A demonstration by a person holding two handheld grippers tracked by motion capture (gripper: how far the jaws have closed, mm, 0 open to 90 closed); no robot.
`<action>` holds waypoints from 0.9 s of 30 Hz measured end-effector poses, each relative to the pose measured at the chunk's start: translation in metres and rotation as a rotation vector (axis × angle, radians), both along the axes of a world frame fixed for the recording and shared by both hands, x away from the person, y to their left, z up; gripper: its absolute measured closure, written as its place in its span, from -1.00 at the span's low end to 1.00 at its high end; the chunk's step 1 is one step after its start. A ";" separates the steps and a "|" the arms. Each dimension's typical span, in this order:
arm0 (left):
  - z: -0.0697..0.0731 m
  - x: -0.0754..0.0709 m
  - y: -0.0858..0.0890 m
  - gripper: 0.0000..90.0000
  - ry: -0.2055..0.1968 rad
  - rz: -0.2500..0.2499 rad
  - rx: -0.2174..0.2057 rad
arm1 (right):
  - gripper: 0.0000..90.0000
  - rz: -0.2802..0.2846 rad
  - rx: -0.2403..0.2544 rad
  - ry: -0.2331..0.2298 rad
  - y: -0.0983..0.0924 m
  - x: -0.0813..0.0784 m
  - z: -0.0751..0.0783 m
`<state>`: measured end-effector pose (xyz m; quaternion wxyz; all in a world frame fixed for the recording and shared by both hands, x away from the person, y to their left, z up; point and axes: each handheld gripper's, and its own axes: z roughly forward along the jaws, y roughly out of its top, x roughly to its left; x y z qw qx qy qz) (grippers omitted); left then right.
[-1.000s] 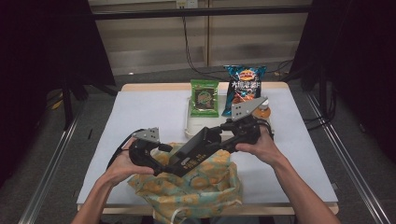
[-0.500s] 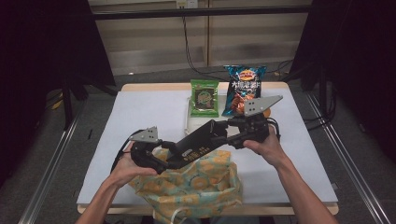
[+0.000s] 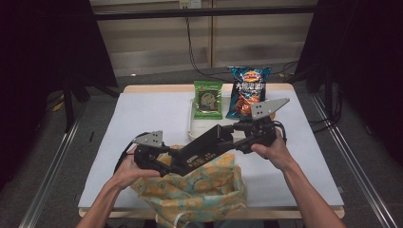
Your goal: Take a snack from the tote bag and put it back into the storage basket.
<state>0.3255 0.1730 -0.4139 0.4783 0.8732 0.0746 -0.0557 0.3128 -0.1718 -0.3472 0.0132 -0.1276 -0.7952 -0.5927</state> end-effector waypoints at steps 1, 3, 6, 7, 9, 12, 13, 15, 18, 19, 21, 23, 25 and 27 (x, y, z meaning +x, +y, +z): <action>0.001 -0.001 -0.001 -0.11 -0.010 -0.009 0.002 | -0.08 -0.003 -0.002 0.001 -0.001 0.000 0.000; 0.003 -0.001 -0.001 -0.07 -0.033 -0.021 0.030 | -0.14 -0.008 -0.017 0.001 -0.003 0.000 -0.001; 0.004 -0.001 -0.003 -0.05 -0.042 -0.027 0.046 | -0.17 -0.019 -0.036 0.002 -0.005 0.000 -0.004; 0.004 -0.001 -0.003 -0.05 -0.039 -0.030 0.053 | -0.18 -0.023 -0.039 0.001 -0.005 0.000 -0.004; 0.005 -0.001 -0.002 -0.05 -0.041 -0.019 0.058 | -0.23 -0.042 -0.051 -0.006 -0.006 -0.001 -0.006; 0.008 0.001 -0.001 -0.04 -0.043 -0.014 0.072 | -0.38 -0.081 -0.051 -0.010 -0.011 -0.003 -0.006; 0.008 0.002 -0.001 -0.04 -0.043 -0.004 0.073 | -0.48 -0.101 -0.055 -0.015 -0.012 -0.004 -0.006; 0.010 0.005 0.001 -0.04 -0.039 0.006 0.092 | -0.51 -0.125 -0.055 -0.015 -0.016 -0.006 -0.006; 0.012 0.013 0.004 -0.04 -0.039 0.022 0.116 | -0.58 -0.182 -0.061 -0.032 -0.024 -0.012 -0.006; 0.014 0.015 0.004 -0.04 -0.039 0.031 0.126 | -0.60 -0.197 -0.059 -0.037 -0.026 -0.014 -0.007; 0.017 0.021 0.005 -0.04 -0.047 0.037 0.139 | -0.61 -0.223 -0.058 -0.036 -0.031 -0.018 -0.009; 0.021 0.024 0.005 -0.04 -0.057 0.058 0.168 | -0.60 -0.242 -0.051 -0.037 -0.035 -0.022 -0.011; 0.024 0.029 0.004 -0.04 -0.058 0.055 0.179 | -0.60 -0.262 -0.062 -0.039 -0.039 -0.028 -0.013; 0.028 0.033 0.002 -0.04 -0.069 0.060 0.208 | -0.59 -0.268 -0.067 -0.034 -0.042 -0.035 -0.018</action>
